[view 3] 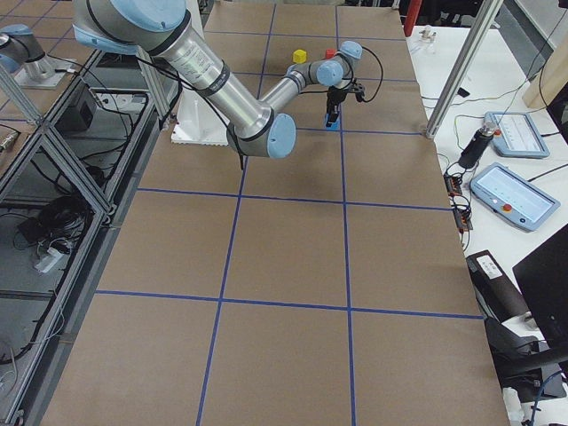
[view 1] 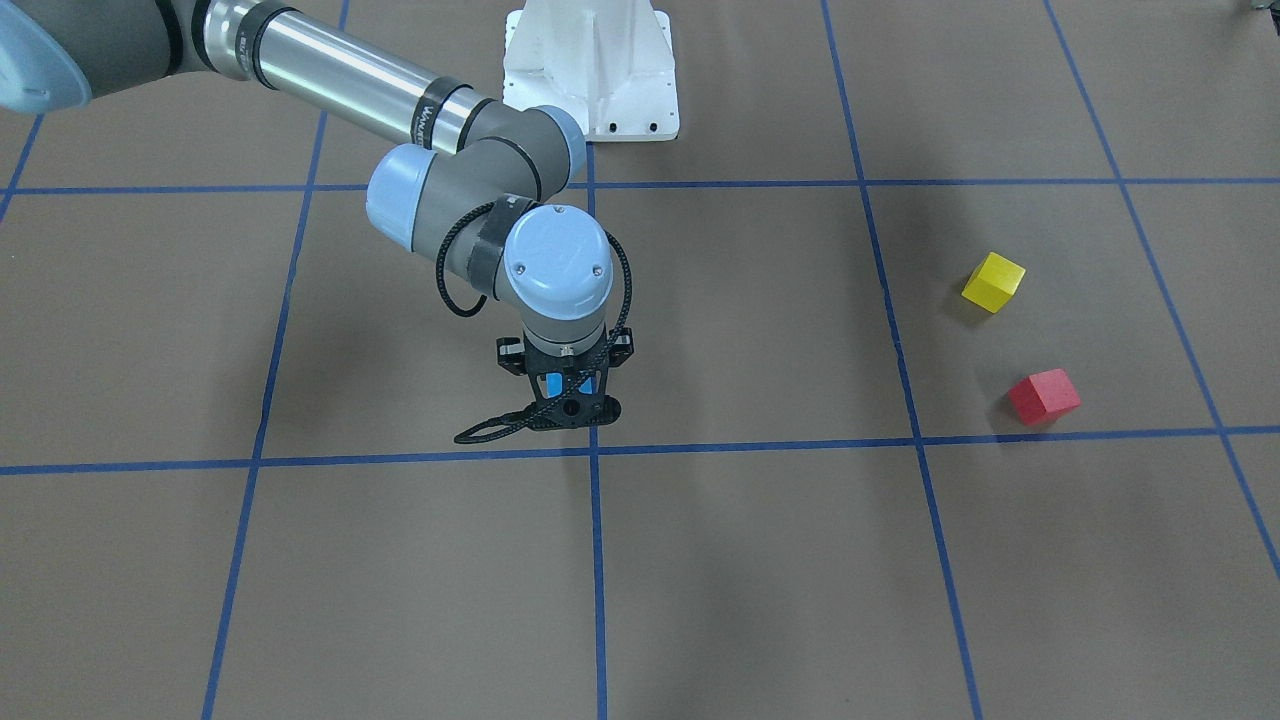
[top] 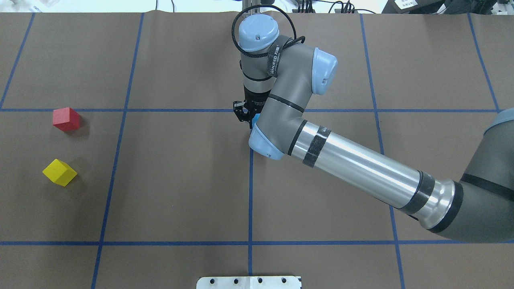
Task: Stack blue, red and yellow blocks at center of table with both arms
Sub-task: 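Carry the blue cube with the right gripper to the table center and release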
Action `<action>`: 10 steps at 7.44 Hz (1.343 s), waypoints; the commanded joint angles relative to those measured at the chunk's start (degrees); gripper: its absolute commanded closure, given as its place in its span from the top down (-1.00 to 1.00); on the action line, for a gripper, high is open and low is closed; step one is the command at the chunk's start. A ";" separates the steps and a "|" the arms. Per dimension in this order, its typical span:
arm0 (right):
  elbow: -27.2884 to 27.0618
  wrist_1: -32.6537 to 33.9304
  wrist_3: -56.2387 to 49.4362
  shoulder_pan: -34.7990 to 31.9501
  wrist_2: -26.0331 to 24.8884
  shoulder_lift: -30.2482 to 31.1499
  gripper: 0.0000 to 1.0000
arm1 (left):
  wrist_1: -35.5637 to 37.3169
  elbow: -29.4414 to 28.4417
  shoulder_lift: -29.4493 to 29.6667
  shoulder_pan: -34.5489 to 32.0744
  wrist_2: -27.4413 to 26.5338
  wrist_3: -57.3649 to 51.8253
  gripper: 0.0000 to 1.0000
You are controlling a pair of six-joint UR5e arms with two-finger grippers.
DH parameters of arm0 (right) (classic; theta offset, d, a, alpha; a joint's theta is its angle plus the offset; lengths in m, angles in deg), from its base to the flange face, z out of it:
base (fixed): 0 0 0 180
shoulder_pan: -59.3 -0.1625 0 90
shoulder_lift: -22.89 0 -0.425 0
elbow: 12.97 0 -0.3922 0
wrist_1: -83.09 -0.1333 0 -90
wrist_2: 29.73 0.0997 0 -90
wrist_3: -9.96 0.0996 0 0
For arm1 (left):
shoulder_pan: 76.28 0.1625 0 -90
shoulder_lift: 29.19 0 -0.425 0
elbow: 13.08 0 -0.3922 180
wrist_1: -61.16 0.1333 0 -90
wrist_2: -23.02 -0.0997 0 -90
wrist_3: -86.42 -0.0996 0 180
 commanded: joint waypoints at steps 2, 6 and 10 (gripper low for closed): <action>1.35 -4.78 5.82 1.61 -0.13 -0.11 -1.00 | -0.09 0.33 0.09 0.03 0.00 0.12 1.00; 1.79 -5.22 6.10 2.32 -0.21 0.68 0.95 | 0.00 0.07 0.09 0.03 0.00 0.21 1.00; -1.18 -5.49 10.14 0.84 -0.21 0.50 0.97 | 0.61 -0.20 1.75 0.03 0.00 0.38 1.00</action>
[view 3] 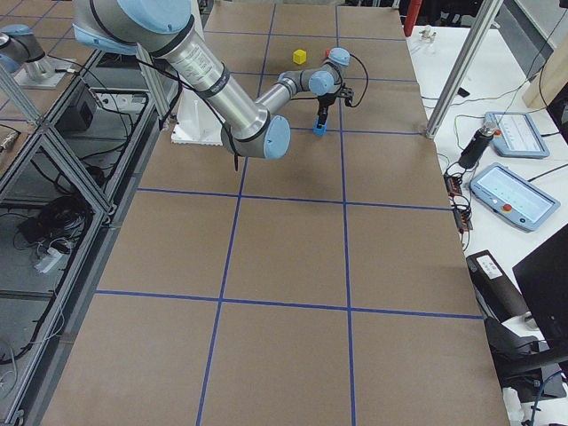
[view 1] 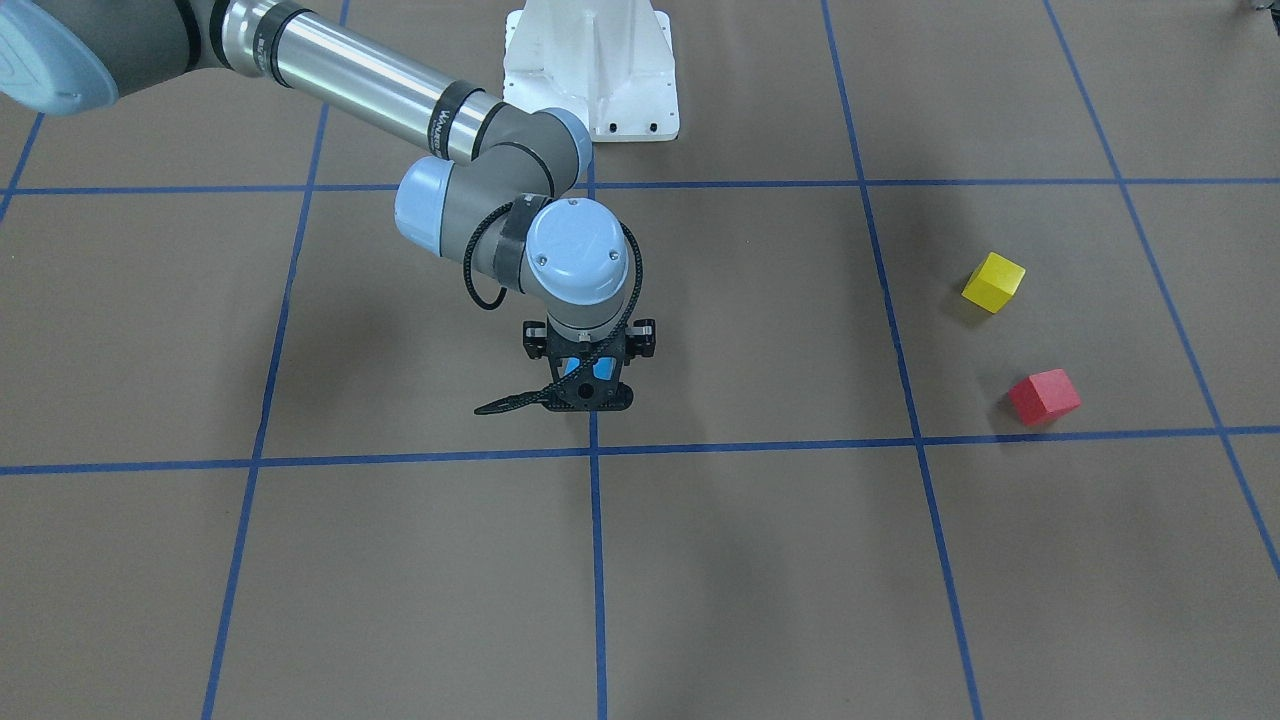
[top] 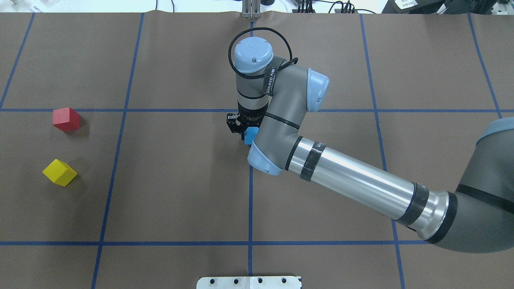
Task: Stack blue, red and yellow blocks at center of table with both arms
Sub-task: 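Carry the blue cube with the right gripper to the table center and release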
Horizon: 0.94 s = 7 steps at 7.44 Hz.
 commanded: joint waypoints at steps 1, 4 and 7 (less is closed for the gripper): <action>-4.66 1.02 1.00 -3.94 1.04 0.20 0.97 | 1.46 0.52 3.72 0.11 -0.17 0.45 1.00; -13.46 6.12 -3.02 -12.82 3.42 4.84 0.98 | 13.56 8.91 10.33 10.08 -0.79 22.15 1.00; -16.03 6.04 -11.04 -16.01 2.64 10.48 0.98 | -0.84 4.78 10.69 24.34 -5.94 45.76 0.99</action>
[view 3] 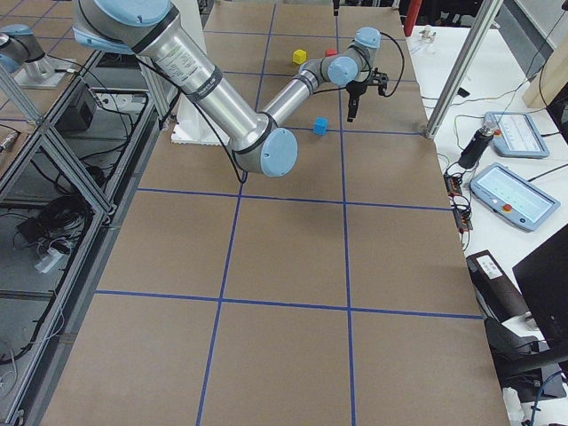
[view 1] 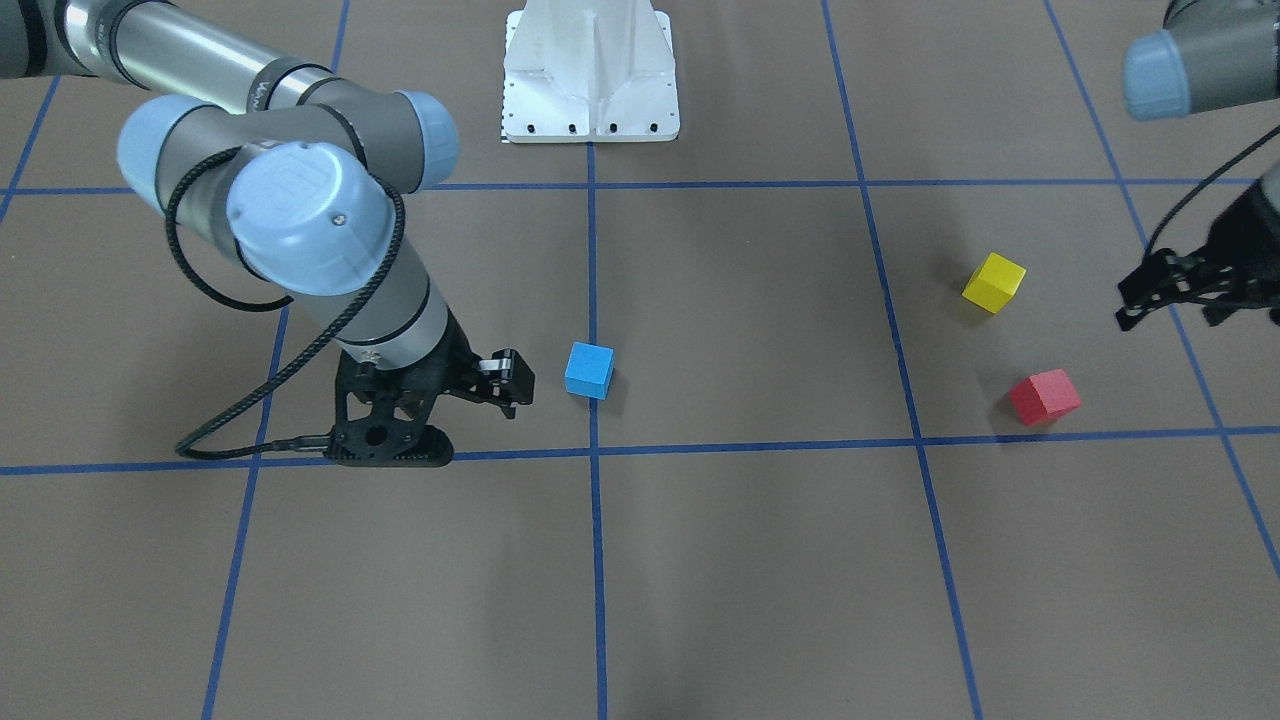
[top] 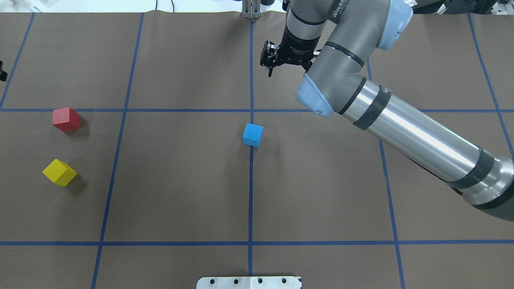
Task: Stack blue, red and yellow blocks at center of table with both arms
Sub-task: 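Grasp the red cube with the left gripper while the right arm withdraws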
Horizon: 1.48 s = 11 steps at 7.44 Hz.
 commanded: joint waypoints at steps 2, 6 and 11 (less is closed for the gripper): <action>-0.67 -0.36 -3.49 -0.92 -0.79 3.59 0.98 | -17.53 -12.80 0.58 5.85 -3.68 8.49 0.99; -0.40 -0.45 -3.58 -0.66 -0.97 3.59 0.98 | -19.95 -18.21 1.89 6.64 -3.68 9.71 0.99; -0.05 -0.53 -3.58 -0.39 -0.97 3.77 0.98 | -23.09 -21.35 1.81 12.44 -8.86 12.18 0.99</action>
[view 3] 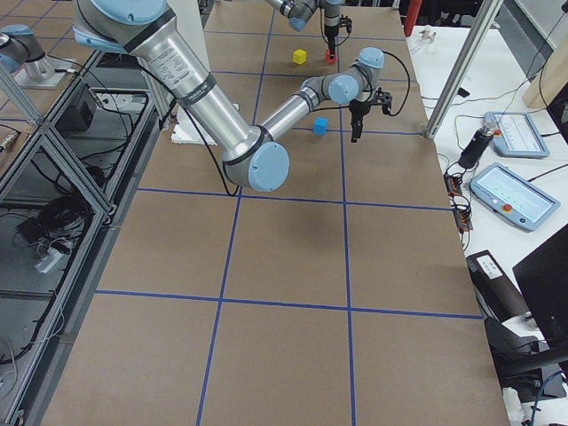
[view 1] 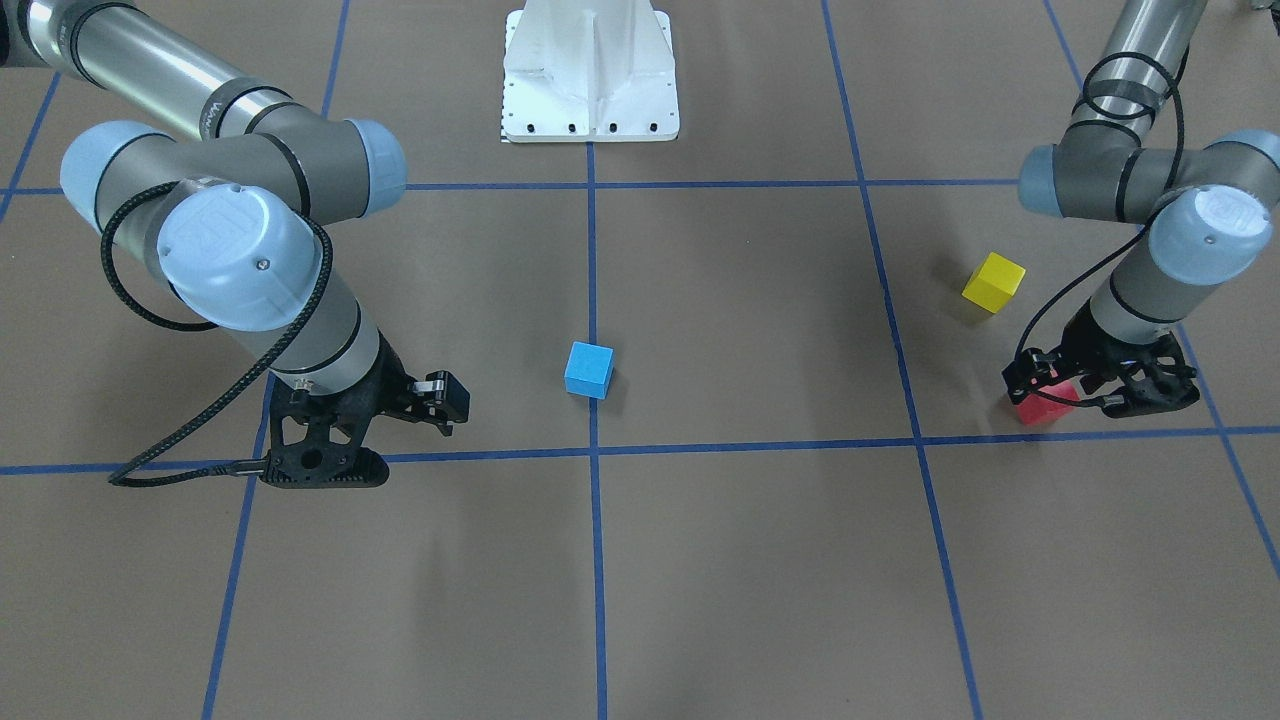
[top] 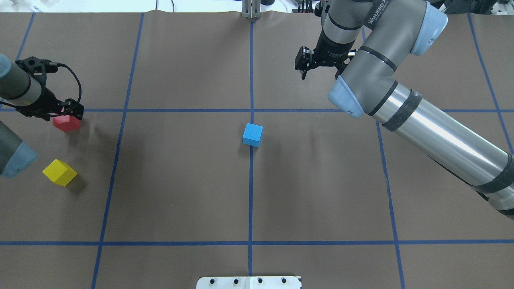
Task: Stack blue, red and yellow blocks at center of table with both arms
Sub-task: 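Grasp the red cube with the left gripper while the right arm withdraws, then carry the red cube with the left gripper onto the blue cube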
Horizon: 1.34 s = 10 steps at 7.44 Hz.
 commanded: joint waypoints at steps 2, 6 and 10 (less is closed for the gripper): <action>0.06 -0.03 0.02 0.09 0.00 -0.02 0.98 | -2.68 -1.32 -0.30 0.84 -0.28 0.59 -0.99; -0.11 -0.12 -0.07 -0.52 0.35 -0.11 0.98 | 24.83 11.66 8.17 -1.18 1.57 -0.64 -1.00; -0.56 0.06 -0.07 -2.72 0.62 1.21 0.98 | 37.56 7.15 32.06 3.10 1.83 0.58 -1.00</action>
